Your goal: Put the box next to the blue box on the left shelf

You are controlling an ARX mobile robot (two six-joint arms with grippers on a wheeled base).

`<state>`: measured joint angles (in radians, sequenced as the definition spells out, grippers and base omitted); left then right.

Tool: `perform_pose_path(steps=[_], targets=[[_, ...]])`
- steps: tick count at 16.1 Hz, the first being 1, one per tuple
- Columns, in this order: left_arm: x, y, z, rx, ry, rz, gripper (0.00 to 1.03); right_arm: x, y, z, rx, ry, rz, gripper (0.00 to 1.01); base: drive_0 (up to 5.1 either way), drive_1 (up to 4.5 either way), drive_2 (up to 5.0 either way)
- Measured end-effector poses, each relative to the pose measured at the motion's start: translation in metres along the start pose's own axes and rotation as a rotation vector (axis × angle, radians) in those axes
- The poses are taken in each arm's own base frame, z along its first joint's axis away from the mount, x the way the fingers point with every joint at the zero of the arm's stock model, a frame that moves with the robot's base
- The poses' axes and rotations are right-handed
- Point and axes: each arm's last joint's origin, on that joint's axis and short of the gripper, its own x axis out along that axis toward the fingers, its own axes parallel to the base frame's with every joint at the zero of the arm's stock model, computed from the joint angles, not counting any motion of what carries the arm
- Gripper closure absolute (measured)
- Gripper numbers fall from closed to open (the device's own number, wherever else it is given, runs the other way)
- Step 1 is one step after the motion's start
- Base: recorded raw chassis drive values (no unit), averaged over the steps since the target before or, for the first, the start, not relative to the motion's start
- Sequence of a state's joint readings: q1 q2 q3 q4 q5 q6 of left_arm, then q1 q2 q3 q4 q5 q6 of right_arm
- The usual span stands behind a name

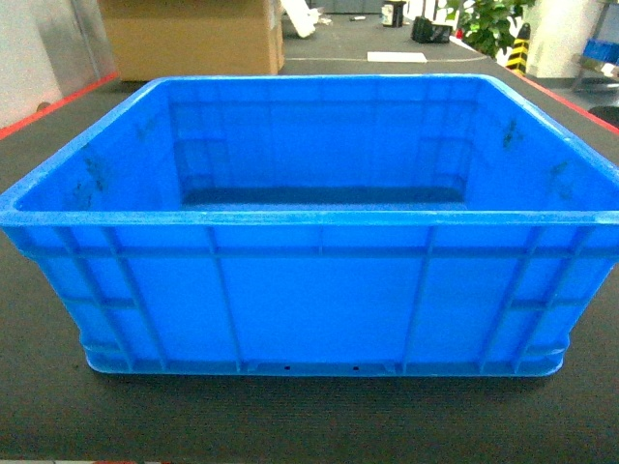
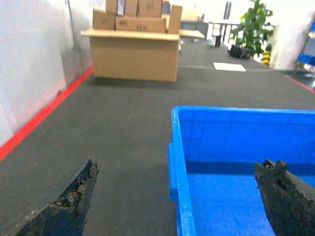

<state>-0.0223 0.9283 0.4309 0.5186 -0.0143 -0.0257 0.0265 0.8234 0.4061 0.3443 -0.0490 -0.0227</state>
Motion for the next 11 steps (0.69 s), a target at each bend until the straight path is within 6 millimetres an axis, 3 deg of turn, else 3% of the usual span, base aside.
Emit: perform_pose_path(steps=[1,3,5,7,9,11], targets=[[0.035,0.000,0.004,-0.003,0.079,0.014,0.05,0.030,-0.001,0.007,0.013,0.106,0.000,0.03,0.0,0.00,0.0],[0.100,-0.006,-0.010,0.006,0.308,0.007,0.05,0.094,0.004,0.013,0.056,0.283,0.004,0.03,0.0,0.00,0.0],[0.136,-0.020,-0.020,0.007,0.439,-0.037,0.05,0.141,0.012,0.018,0.088,0.366,0.027,0.03,0.0,0.00,0.0],[0.151,-0.029,-0.027,0.017,0.526,-0.042,0.05,0.172,0.017,0.001,0.112,0.450,0.017,0.03,0.0,0.00,0.0],[0.158,-0.030,-0.043,0.024,0.623,-0.027,0.05,0.183,0.020,-0.026,0.145,0.565,0.008,0.03,0.0,0.00,0.0],[0.160,-0.028,-0.060,0.018,0.703,-0.014,0.05,0.188,0.022,-0.034,0.173,0.608,0.006,0.03,0.0,0.00,0.0]])
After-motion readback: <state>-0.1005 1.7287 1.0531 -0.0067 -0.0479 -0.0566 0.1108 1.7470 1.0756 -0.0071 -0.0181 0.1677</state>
